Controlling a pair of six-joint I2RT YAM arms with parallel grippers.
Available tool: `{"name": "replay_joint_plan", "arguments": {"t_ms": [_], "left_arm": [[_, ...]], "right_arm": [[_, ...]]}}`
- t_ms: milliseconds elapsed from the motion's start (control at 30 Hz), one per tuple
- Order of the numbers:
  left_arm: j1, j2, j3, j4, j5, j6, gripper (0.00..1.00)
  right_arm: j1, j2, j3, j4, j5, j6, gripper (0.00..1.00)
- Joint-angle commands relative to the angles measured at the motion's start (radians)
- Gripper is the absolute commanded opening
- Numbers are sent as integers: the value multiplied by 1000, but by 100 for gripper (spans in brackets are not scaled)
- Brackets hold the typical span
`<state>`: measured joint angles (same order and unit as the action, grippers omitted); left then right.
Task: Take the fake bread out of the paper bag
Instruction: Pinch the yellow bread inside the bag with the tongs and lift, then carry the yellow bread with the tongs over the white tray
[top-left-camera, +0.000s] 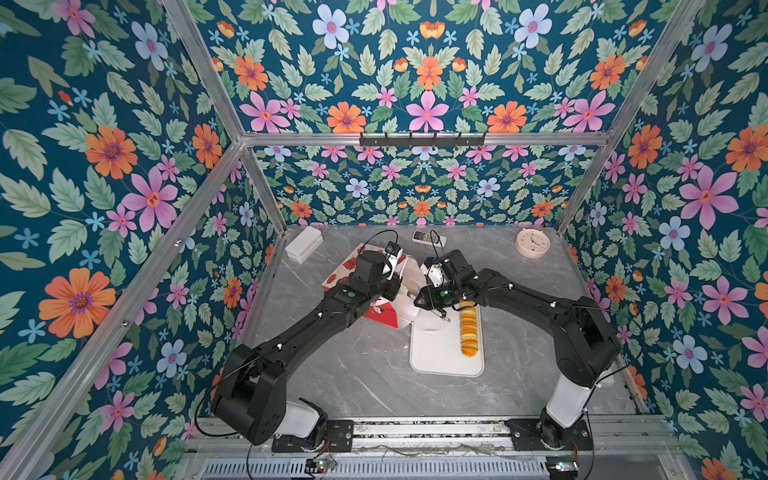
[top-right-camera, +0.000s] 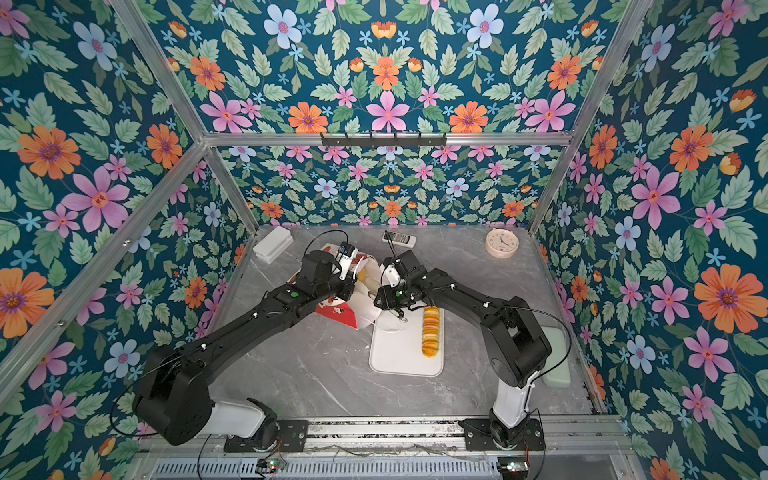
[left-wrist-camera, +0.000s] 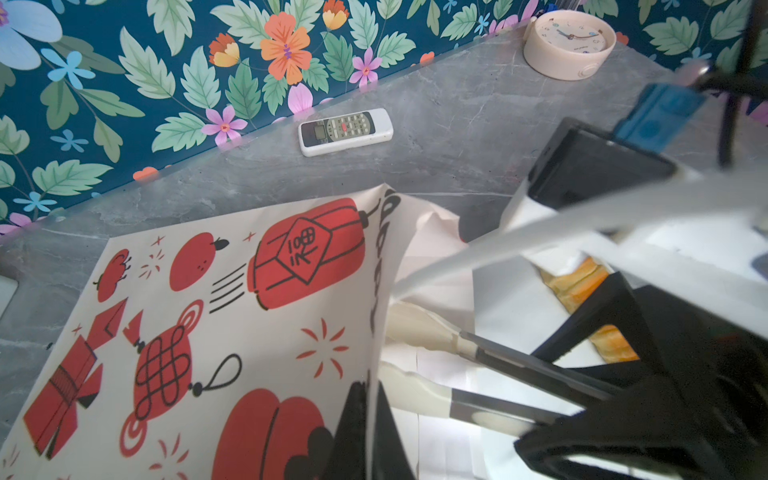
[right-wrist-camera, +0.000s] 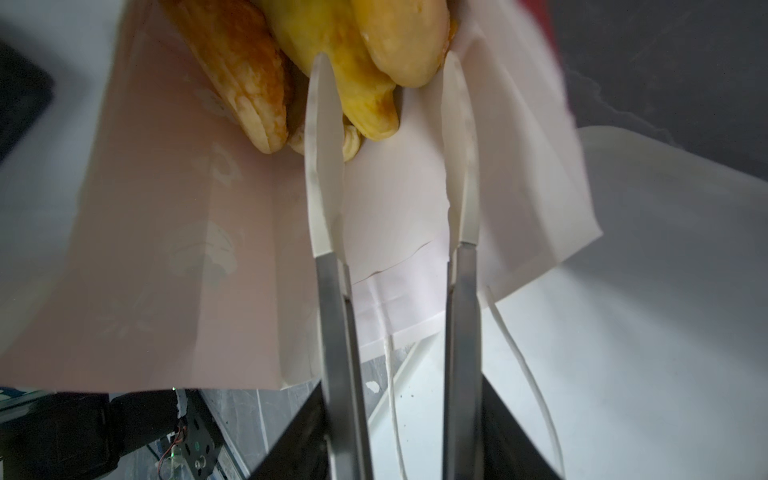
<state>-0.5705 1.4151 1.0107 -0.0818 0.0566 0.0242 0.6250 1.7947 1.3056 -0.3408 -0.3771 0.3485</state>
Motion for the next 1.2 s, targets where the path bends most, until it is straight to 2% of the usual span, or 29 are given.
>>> {"name": "replay_joint_plan", "arguments": {"t_ms": [0,367,433,467,533,900,1033,1167], "left_arm": [[0,-1,6,48,20,-9,0],[0,10,2,65,37,-23,0],[0,12,2,66,36,-24,0],[0,13,0,67,32,-24,0],[0,15,-3,71,25,-25,0],[0,54,17,91,-21,-55,0],[1,69,27,94,-46,-68,0],[2,81,37,96,-57,-83,0]], "right_arm": [[2,4,18,12,31,-2,49],[3,76,83,42,45,4,48],[4,77,80,48,46,4,44],[4,74,76,46,46,6,36],[4,57,62,48,47,6,30],[31,-118,-34,-100,61,-10,30],[32,-250,-117,-139,48,-3,31],[32,-350,-155,-270,60,-14,31]]}}
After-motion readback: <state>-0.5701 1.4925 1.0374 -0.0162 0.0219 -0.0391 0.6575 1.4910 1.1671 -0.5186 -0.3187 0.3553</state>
